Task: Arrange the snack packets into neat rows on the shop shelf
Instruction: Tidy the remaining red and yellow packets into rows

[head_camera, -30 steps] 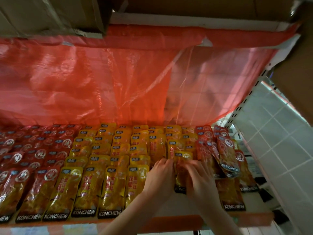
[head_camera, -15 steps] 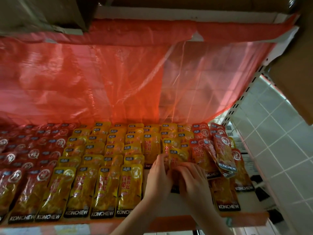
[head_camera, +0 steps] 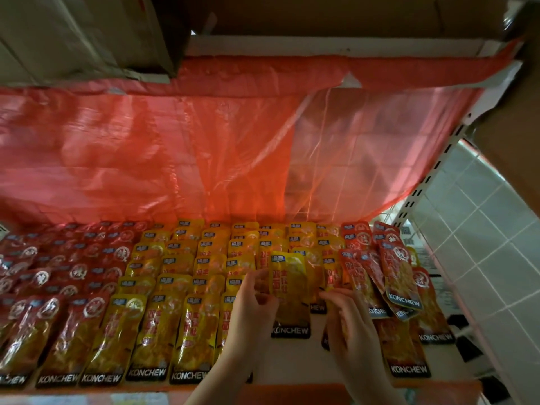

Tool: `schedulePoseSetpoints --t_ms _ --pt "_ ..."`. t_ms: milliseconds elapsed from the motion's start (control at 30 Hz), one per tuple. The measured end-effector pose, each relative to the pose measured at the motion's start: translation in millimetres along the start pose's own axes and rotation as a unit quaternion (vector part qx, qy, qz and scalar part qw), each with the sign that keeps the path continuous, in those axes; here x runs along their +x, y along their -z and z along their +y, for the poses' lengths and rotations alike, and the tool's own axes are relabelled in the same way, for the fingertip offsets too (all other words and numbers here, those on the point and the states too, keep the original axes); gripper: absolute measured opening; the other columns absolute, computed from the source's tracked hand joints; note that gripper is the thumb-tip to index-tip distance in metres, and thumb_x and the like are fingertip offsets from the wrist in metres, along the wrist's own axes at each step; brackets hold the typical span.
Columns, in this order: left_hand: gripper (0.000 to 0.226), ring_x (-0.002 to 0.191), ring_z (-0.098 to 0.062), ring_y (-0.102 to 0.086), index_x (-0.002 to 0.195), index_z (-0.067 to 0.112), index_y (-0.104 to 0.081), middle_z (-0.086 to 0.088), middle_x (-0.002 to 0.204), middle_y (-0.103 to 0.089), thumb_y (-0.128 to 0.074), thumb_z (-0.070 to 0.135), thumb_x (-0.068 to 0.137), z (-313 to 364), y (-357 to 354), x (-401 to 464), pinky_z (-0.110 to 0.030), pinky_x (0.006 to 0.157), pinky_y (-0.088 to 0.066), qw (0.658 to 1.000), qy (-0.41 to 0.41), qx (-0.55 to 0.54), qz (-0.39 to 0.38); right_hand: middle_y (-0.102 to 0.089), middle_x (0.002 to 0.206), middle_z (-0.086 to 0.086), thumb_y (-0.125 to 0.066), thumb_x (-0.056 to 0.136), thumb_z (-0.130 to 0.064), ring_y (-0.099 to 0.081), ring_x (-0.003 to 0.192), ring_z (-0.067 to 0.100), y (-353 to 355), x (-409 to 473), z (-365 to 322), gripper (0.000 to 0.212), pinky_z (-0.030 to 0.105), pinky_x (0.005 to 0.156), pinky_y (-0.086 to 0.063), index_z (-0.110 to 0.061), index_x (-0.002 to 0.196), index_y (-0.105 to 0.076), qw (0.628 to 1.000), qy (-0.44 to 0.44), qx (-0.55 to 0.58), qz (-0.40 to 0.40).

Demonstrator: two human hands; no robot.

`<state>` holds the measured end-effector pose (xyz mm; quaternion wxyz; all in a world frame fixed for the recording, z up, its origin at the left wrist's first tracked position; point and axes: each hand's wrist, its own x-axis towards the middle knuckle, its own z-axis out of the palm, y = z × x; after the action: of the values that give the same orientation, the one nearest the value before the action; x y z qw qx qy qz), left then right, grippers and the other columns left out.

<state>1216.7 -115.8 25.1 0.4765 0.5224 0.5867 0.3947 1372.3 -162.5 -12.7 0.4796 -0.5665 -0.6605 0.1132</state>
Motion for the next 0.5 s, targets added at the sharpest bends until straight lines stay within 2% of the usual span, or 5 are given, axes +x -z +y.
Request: schedulePoseSetpoints --t_ms 133,200,267,367,500 --pt "0.031 0.076 -0.010 -0.065 0.114 0.014 -0.056 -0.003 0.093 -0.066 -0.054 -0.003 0.088 0 6 -1 -0.036 0.065 -0.058 0.999 -0.016 -0.014 -0.025 -0.044 0.131 -0.019 -0.042 0.086 -0.064 -0.051 0.115 0.003 -13 10 -11 0.049 0.018 0.086 -0.048 -0.043 0.130 -0.031 0.988 -0.092 0.102 -0.068" --pt "0.032 0.082 -0.010 -0.066 0.115 0.017 -0.057 -0.002 0.099 -0.066 -0.055 0.000 0.089 -3 6 -1 -0.027 0.065 -0.058 0.999 -0.028 -0.010 -0.033 -0.043 0.137 -0.011 -0.044 0.081 -0.071 -0.047 0.123 0.009 -22 15 -12 0.061 0.032 0.095 -0.048 -0.045 0.133 -0.027 0.980 -0.130 0.127 -0.077" --pt "0.034 0.094 -0.009 -0.064 0.121 0.022 -0.054 0.002 0.108 -0.064 -0.056 0.006 0.090 -6 5 -1 -0.022 0.071 -0.056 0.998 -0.043 0.015 -0.043 -0.045 0.134 -0.010 -0.048 0.081 -0.063 -0.047 0.124 0.011 -27 22 -15 0.059 0.042 0.098 -0.047 -0.043 0.134 -0.029 0.980 -0.140 0.131 -0.055" --pt "0.039 0.105 -0.004 -0.058 0.128 0.025 -0.052 0.009 0.116 -0.060 -0.055 0.011 0.092 -13 11 2 -0.024 0.084 -0.053 0.990 -0.093 0.105 -0.033 -0.048 0.132 -0.015 -0.048 0.088 -0.044 -0.050 0.121 0.008 -33 34 -18 0.049 0.043 0.097 -0.047 -0.030 0.134 -0.038 0.987 -0.120 0.109 -0.020" --pt "0.033 0.090 0.006 -0.052 0.119 0.025 -0.058 0.014 0.111 -0.058 -0.056 0.008 0.090 -17 28 5 -0.009 0.070 -0.046 0.950 -0.197 0.241 0.032 -0.056 0.121 -0.010 -0.053 0.094 -0.024 -0.058 0.107 0.007 -45 43 -15 0.040 0.027 0.090 -0.050 -0.029 0.131 -0.038 0.991 -0.122 0.057 -0.022"
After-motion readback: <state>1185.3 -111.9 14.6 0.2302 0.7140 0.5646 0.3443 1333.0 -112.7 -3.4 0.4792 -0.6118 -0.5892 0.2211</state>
